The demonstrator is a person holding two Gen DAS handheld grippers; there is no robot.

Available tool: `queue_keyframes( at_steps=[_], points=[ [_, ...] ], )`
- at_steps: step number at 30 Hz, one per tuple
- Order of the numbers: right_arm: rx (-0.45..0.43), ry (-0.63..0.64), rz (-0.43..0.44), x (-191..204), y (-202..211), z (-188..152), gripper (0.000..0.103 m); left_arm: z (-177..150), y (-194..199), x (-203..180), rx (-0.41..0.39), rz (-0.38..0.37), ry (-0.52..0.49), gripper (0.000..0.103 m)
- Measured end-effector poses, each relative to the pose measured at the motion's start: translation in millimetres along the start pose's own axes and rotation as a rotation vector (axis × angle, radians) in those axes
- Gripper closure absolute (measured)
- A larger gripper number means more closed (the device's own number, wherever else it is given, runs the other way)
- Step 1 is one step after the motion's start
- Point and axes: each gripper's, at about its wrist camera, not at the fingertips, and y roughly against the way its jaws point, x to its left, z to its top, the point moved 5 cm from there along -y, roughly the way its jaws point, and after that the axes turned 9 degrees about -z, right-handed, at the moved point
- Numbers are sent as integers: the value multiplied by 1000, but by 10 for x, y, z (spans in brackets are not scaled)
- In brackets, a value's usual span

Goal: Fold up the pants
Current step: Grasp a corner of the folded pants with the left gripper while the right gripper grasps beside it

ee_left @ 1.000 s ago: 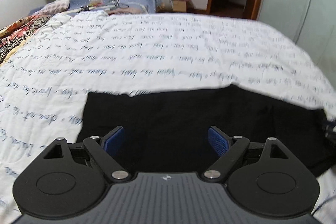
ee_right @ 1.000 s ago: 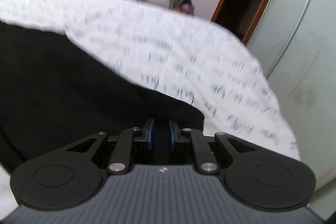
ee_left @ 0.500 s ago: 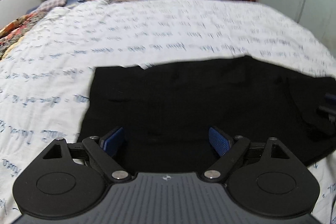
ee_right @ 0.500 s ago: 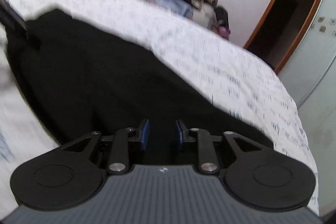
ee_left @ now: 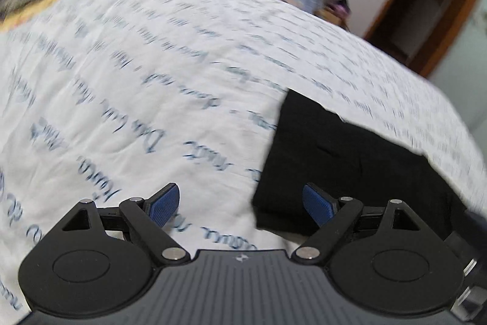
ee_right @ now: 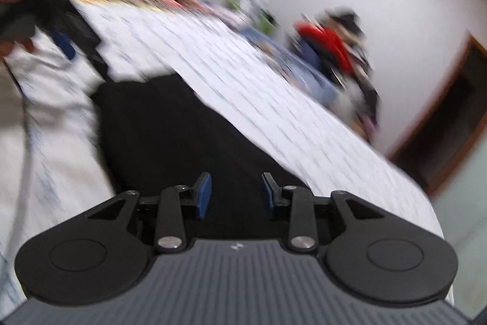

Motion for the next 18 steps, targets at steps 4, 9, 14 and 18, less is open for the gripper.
queue_keyframes(
  at_steps=[4,9,14,18],
  points=[
    [-96,159,109,618,-115,333,71,-21,34,157,26,-99,125,14],
    [-136,395,117,1323,-327,374,69,-109,-54,95,101,-253,240,14],
    [-174,563,29,1662,-541,300,71,-173,-243,12,145,-303,327,8],
    [-142,455,71,1609,-680,344,95,-131,-313,-76,151,-403,421,6]
  ],
)
